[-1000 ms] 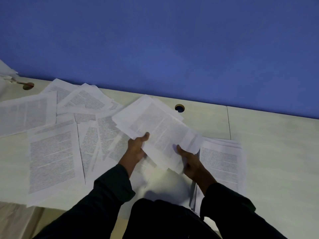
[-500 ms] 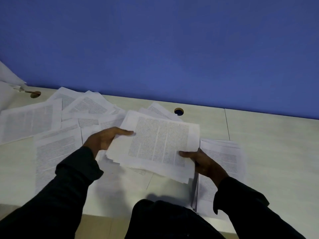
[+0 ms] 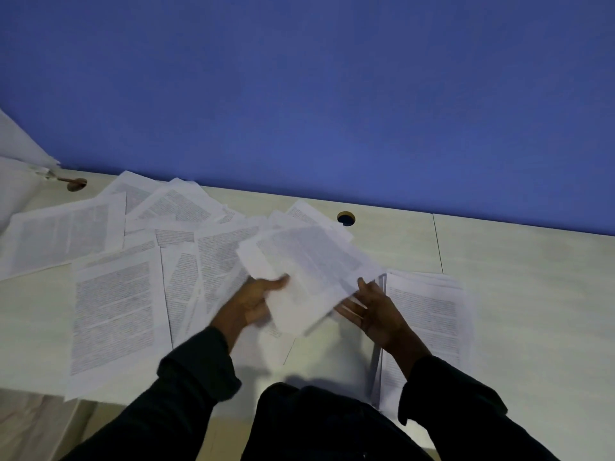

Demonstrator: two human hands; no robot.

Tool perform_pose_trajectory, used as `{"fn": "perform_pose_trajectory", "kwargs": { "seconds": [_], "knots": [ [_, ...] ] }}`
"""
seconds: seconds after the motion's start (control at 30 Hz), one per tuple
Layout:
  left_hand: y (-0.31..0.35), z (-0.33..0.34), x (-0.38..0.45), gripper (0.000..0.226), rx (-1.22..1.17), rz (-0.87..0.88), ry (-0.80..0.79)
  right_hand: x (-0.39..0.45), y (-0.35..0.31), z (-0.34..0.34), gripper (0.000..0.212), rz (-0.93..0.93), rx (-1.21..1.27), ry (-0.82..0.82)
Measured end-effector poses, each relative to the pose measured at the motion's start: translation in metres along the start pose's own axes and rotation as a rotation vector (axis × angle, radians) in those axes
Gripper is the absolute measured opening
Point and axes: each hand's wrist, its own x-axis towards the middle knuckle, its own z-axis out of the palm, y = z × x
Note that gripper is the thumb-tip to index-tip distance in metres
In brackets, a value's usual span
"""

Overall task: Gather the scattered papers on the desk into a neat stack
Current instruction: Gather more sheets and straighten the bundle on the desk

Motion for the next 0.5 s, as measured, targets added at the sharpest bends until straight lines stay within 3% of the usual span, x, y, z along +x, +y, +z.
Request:
{"fn": "perform_pose_trajectory", "kwargs": {
  "seconds": [0.17,0.3,0.43,0.5],
  "knots": [
    [-0.023,0.016,-0.024,0.063,0.121,-0.087,-0.088,0.009,-0.006,0.012,0.048,-0.163,-0.05,0.209],
    [0.022,-0.001,-0.036,0.054,-0.01,-0.091,-0.029,-0.018,-0.024,-0.007,0.048,-0.189,-0.266,0.007],
    [0.025,0.051,-0.052,0.042,0.249,-0.03,-0.145,-0.021,-0.026,0.004,0.055,-0.168,-0.391,-0.138],
    [0.01,0.078,-0.038,0.05,0.383,-0.015,-0.14,-0.023,-0.024,0.009,0.057,-0.195,-0.386,-0.137]
  ]
}}
